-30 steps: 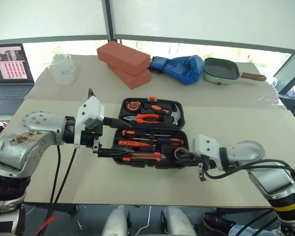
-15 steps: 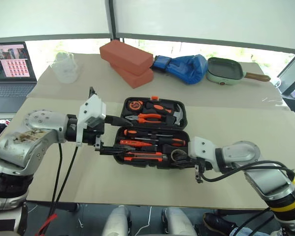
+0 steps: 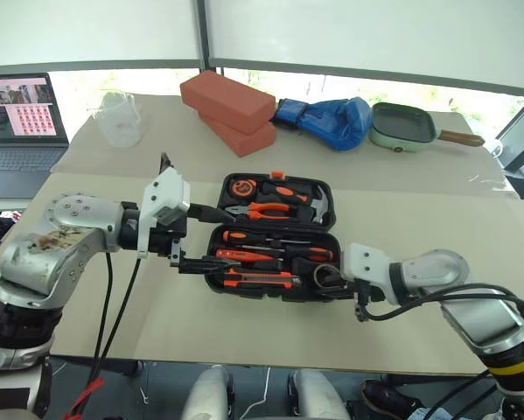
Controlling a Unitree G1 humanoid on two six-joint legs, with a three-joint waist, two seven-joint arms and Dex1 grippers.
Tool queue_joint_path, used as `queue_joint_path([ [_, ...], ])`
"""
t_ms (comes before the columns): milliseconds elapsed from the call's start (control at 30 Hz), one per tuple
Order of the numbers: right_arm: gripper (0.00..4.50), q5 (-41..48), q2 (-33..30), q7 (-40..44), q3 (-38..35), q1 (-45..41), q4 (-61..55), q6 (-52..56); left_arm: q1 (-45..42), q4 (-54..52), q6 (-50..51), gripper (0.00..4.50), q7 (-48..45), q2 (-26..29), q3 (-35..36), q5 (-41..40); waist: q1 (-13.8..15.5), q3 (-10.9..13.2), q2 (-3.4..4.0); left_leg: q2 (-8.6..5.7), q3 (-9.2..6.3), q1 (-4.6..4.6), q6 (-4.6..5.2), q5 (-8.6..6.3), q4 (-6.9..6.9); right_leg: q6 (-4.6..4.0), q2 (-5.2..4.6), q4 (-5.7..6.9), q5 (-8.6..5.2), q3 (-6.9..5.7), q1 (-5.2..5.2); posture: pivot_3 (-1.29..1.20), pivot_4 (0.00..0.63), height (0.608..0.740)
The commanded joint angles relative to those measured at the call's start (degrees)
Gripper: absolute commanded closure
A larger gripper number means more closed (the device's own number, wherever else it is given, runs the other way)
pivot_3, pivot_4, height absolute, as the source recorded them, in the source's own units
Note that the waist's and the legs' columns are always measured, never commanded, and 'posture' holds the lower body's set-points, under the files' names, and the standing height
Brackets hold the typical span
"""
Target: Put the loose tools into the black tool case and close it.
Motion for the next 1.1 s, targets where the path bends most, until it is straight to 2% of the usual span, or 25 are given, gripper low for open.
queue_joint_path([
  [33,2.13,1.06,0.02,0.84,0.24,0.50,-2.68,0.85,-0.78,-0.34,-1.50,0.00,-0.21,-0.14,0.16,0.56,0.05,0.00,0.00,0.00,0.00,0.00,0.00,0.00,-0.02,0.00,0.00,0.00,-0.01,-0.01,0.00,0.00,0.150,0.738],
  [67,1.90,2.17,-0.27,1.23,-0.64,0.29,-4.00,1.65,-0.68,-0.34,-1.57,0.00,-0.24,-0.16,0.21,0.59,0.09,0.00,0.00,0.00,-0.01,0.00,0.00,0.00,-0.03,0.01,0.00,0.00,-0.01,-0.01,-0.01,0.00,0.150,0.738],
  [133,1.06,5.39,-0.88,2.18,-2.95,-0.39,-6.85,3.98,-0.51,-0.29,-1.72,0.00,-0.36,-0.13,0.30,0.72,0.15,0.00,0.00,0.00,-0.02,-0.04,0.00,-0.02,-0.04,0.01,0.00,-0.01,-0.03,-0.02,-0.03,0.00,0.150,0.738],
  [200,0.55,8.41,-1.58,2.92,-5.30,-1.40,-9.02,6.08,-0.58,0.06,-1.94,0.00,-0.48,-0.12,0.29,0.97,0.20,0.01,0.01,0.00,-0.02,-0.15,0.00,-0.02,-0.04,0.01,-0.01,0.00,-0.03,-0.02,-0.15,0.00,0.150,0.738],
  [233,0.05,10.43,-1.88,3.23,-6.74,-2.03,-9.83,7.65,-0.71,0.39,-2.15,0.00,-0.46,-0.12,0.27,1.21,0.21,0.01,0.01,0.00,-0.03,-0.24,0.00,-0.02,-0.02,0.01,-0.01,0.02,-0.02,-0.02,-0.22,0.00,0.150,0.738],
  [367,0.01,14.24,-3.61,3.91,-9.20,-1.57,-11.49,10.14,-1.16,1.06,-2.45,0.00,-0.46,-0.29,0.29,1.70,0.27,0.01,0.01,0.00,-0.03,-0.34,0.00,-0.02,0.03,0.02,-0.01,0.06,-0.01,-0.02,-0.31,0.00,0.150,0.738],
  [533,0.01,9.24,-4.75,2.23,-7.41,2.39,-9.52,4.16,-1.41,1.47,-2.67,0.00,-0.40,-0.74,0.13,2.06,0.49,0.01,0.00,-0.02,-0.02,-0.38,0.00,-0.02,0.02,0.02,-0.04,0.04,-0.01,-0.02,-0.35,0.00,0.150,0.738],
  [633,0.75,7.39,-4.80,1.93,-6.74,4.09,-8.66,1.57,-1.45,1.56,-2.69,0.00,-0.43,-0.95,0.03,2.25,0.53,0.01,0.00,-0.03,0.00,-0.40,0.00,-0.02,0.03,0.02,-0.03,0.06,-0.01,-0.01,-0.39,0.00,0.150,0.738],
  [700,1.54,6.91,-4.43,1.78,-6.55,4.61,-8.27,0.88,-1.54,1.58,-2.63,0.00,-0.46,-1.06,-0.03,2.32,0.55,0.01,0.00,-0.03,0.01,-0.41,0.00,-0.02,0.04,0.02,-0.02,0.08,-0.01,0.00,-0.42,0.00,0.150,0.738],
  [733,1.76,6.83,-4.19,1.70,-6.38,4.71,-8.04,0.91,-1.62,1.59,-2.57,0.00,-0.48,-1.12,-0.07,2.33,0.51,0.01,0.00,-0.03,0.01,-0.41,0.00,-0.02,0.04,0.02,-0.02,0.09,-0.01,0.01,-0.43,0.00,0.150,0.738],
  [900,3.52,6.03,-4.95,2.95,-5.40,5.90,-7.34,0.29,-2.02,1.46,-2.13,0.00,-0.58,-1.19,-0.20,2.27,0.55,0.01,0.00,-0.02,0.01,-0.43,0.00,-0.02,0.04,0.02,0.00,0.11,-0.01,0.01,-0.48,0.00,0.150,0.738],
  [1100,3.52,5.62,-4.98,2.79,-5.55,5.24,-6.67,0.64,-2.53,1.92,-1.88,0.00,-0.81,-1.06,-0.30,2.41,0.60,0.01,0.00,-0.03,0.01,-0.44,0.00,-0.02,0.07,0.02,-0.01,0.13,-0.01,0.02,-0.49,0.00,0.150,0.738],
])
